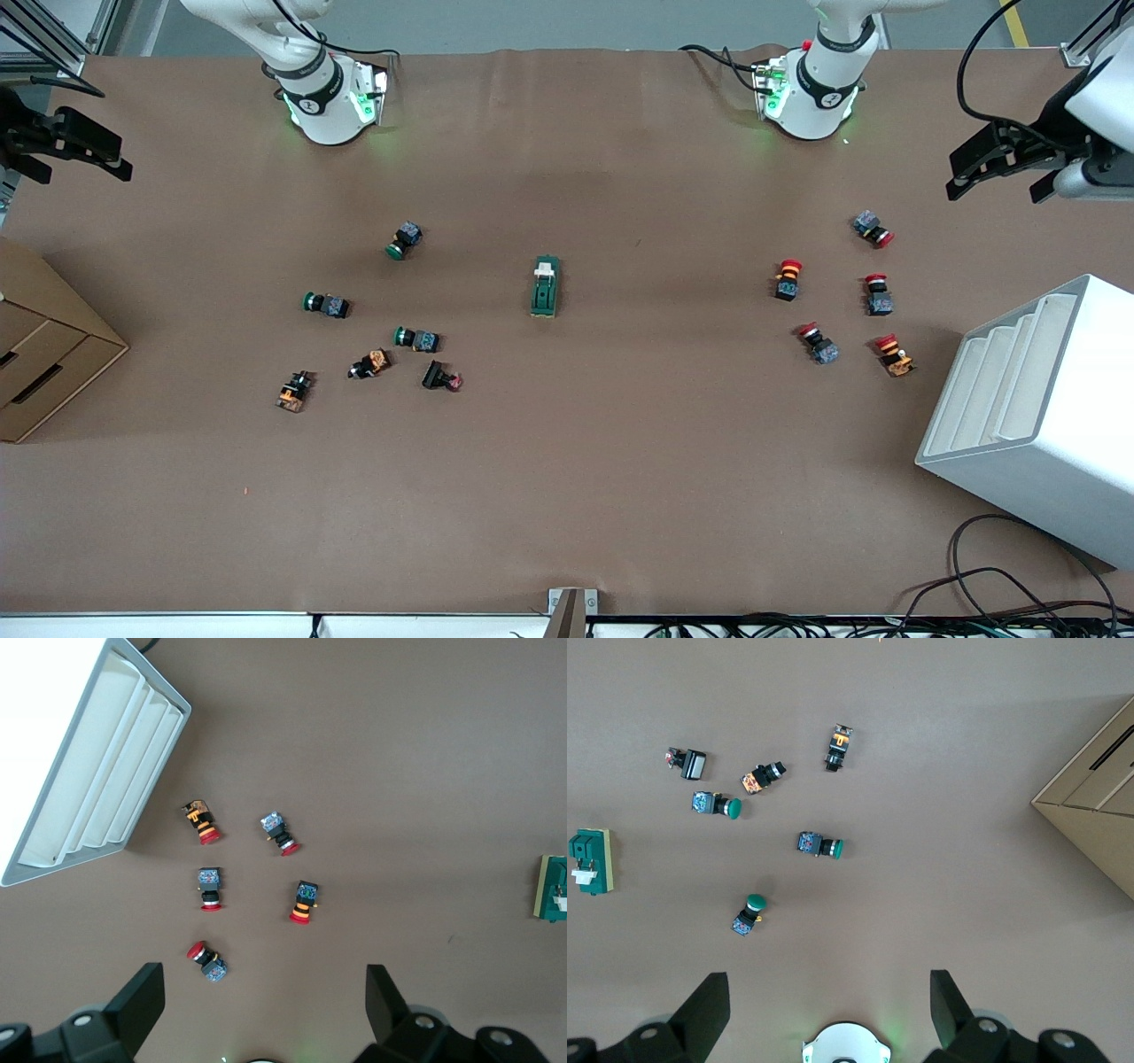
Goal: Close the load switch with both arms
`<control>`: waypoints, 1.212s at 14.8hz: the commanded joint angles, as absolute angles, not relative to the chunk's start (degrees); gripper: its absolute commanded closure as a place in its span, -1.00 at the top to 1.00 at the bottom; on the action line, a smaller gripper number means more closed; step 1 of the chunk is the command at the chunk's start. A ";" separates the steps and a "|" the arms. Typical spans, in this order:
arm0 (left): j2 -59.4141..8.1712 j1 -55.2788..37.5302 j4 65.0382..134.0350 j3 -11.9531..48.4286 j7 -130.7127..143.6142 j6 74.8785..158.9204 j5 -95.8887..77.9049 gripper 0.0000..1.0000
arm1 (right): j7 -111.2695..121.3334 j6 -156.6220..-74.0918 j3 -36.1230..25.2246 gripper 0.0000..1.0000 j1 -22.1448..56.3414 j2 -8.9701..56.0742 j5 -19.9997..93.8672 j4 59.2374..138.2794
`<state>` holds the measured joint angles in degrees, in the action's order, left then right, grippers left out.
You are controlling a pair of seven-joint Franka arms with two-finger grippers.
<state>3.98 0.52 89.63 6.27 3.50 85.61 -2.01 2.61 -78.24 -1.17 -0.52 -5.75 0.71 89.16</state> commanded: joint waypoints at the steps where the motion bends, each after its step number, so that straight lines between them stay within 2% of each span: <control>1: 3.69 0.44 89.12 6.42 3.52 85.34 -1.14 1.00 | 1.77 -78.31 -1.23 1.00 -0.35 -7.12 0.61 90.44; 7: 2.47 -0.87 88.42 7.37 4.30 86.91 -1.41 1.00 | 0.09 -78.40 -1.23 1.00 -0.35 -7.03 0.79 90.53; 9: 1.41 -2.72 90.60 11.32 5.61 89.81 -1.32 1.00 | 0.18 -78.31 -1.14 1.00 -0.26 -7.03 0.79 90.35; 12: -0.08 -3.43 95.87 20.70 20.24 97.54 -1.32 1.00 | 0.18 -77.70 -1.23 1.00 -0.35 -6.77 0.70 89.56; 16: -0.70 -3.86 102.99 33.19 37.49 107.03 -1.23 1.00 | 0.44 -78.22 -1.49 1.00 -0.88 -4.57 0.70 88.24; 18: -1.40 -4.91 106.59 36.99 43.30 111.77 -1.14 1.00 | 0.88 -78.66 -1.49 1.00 -0.97 -2.47 0.53 88.24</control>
<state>-2.21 -4.86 102.70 34.26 38.80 107.62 -1.89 1.16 -78.36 -1.58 -0.63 -4.88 0.71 89.07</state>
